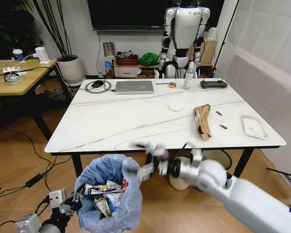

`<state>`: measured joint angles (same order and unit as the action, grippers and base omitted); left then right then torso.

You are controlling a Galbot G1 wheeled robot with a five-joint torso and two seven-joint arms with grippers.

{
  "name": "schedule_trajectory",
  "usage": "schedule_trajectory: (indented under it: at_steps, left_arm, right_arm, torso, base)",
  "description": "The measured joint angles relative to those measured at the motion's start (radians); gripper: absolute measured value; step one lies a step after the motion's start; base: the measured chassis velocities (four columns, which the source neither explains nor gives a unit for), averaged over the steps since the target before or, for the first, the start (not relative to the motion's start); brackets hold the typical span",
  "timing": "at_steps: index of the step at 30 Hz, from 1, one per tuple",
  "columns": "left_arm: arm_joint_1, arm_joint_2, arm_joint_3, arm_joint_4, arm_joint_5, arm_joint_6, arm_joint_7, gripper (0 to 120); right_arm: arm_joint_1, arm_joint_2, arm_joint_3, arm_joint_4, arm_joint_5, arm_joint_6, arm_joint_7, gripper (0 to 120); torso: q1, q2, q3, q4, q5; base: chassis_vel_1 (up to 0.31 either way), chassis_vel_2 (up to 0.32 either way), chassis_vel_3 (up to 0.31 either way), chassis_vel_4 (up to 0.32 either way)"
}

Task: Pick up the trash bin and place the trash from the table into it.

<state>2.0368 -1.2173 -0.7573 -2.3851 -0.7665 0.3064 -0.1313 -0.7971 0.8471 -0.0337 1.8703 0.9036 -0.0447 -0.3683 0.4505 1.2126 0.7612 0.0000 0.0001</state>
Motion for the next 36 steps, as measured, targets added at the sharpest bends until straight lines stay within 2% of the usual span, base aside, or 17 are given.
schedule_trajectory:
  at_steps: [3, 4, 6, 7, 13, 16, 20, 21, 25, 28, 36]
  left_arm:
    - [-0.002, 0.007, -0.001, 0.000, -0.003, 0.000, 0.001, 0]
    - [-0.006, 0.006, -0.002, -0.001, -0.004, 0.000, 0.000, 0]
    - [-0.004, 0.006, -0.005, -0.004, -0.004, 0.001, -0.001, 0]
    - [-0.004, 0.006, -0.005, -0.004, -0.004, 0.001, -0.001, 0]
    - [-0.002, -0.001, -0.016, -0.012, -0.004, 0.001, -0.002, 0]
    - [-0.003, -0.004, -0.016, -0.012, -0.004, 0.001, -0.002, 0]
    - [-0.006, -0.006, -0.021, -0.012, -0.004, 0.001, -0.002, 0]
    - [-0.006, -0.006, -0.021, -0.012, -0.004, 0.001, -0.002, 0]
    - [-0.006, -0.009, -0.025, -0.012, -0.004, 0.001, -0.003, 0]
    - [-0.005, -0.010, -0.026, -0.014, -0.004, 0.001, -0.003, 0]
    - [-0.003, -0.012, -0.028, -0.017, -0.004, -0.002, -0.003, 0]
  right_arm:
    - [0.060, 0.011, 0.069, -0.095, -0.046, -0.066, 0.163, 100]
    - [0.130, 0.033, 0.081, -0.193, -0.030, -0.093, 0.202, 100]
    - [0.187, 0.055, 0.071, -0.279, 0.007, -0.086, 0.207, 100]
    - [0.187, 0.055, 0.071, -0.279, 0.007, -0.086, 0.207, 100]
    - [0.333, 0.147, 0.039, -0.534, -0.081, -0.162, 0.099, 100]
    - [0.363, 0.181, 0.024, -0.587, -0.115, -0.178, 0.081, 100]
    - [0.461, 0.300, -0.020, -0.743, -0.234, -0.207, 0.058, 100]
    - [0.461, 0.300, -0.020, -0.743, -0.234, -0.207, 0.058, 100]
    - [0.536, 0.381, -0.038, -0.856, -0.286, -0.248, 0.046, 100]
    - [0.568, 0.417, -0.049, -0.920, -0.326, -0.266, 0.042, 100]
    - [0.601, 0.451, -0.051, -1.026, -0.402, -0.311, 0.065, 100]
  torso:
    - [0.000, 0.000, 0.000, -0.0001, 0.0001]
    - [0.000, 0.000, 0.000, -0.0001, -0.0002]
    - [0.000, 0.000, 0.000, 0.0000, 0.0000]
    - [0.000, 0.000, 0.000, 0.0000, 0.0000]
    - [0.000, 0.000, 0.000, 0.0000, 0.0000]
    - [0.000, 0.000, 0.000, -0.0001, 0.0000]
    - [0.000, 0.000, 0.000, 0.0001, -0.0004]
    - [0.000, 0.000, 0.000, 0.0001, -0.0004]
    - [0.000, 0.000, 0.000, 0.0007, -0.0006]
    - [0.000, 0.000, 0.000, 0.0007, -0.0004]
    - [0.000, 0.000, 0.000, -0.0001, -0.0004]
  base:
    - [0.000, 0.000, 0.000, 0.000]
    - [0.000, 0.000, 0.000, 0.000]
    - [0.000, 0.000, 0.000, 0.000]
    - [0.000, 0.000, 0.000, 0.000]
    - [0.000, 0.000, 0.000, 0.000]
    - [0.000, 0.000, 0.000, 0.000]
    - [0.000, 0.000, 0.000, 0.000]
    - [0.000, 0.000, 0.000, 0.000]
    - [0.000, 0.000, 0.000, 0.000]
    - [0.000, 0.000, 0.000, 0.000]
    - [0.000, 0.000, 0.000, 0.000]
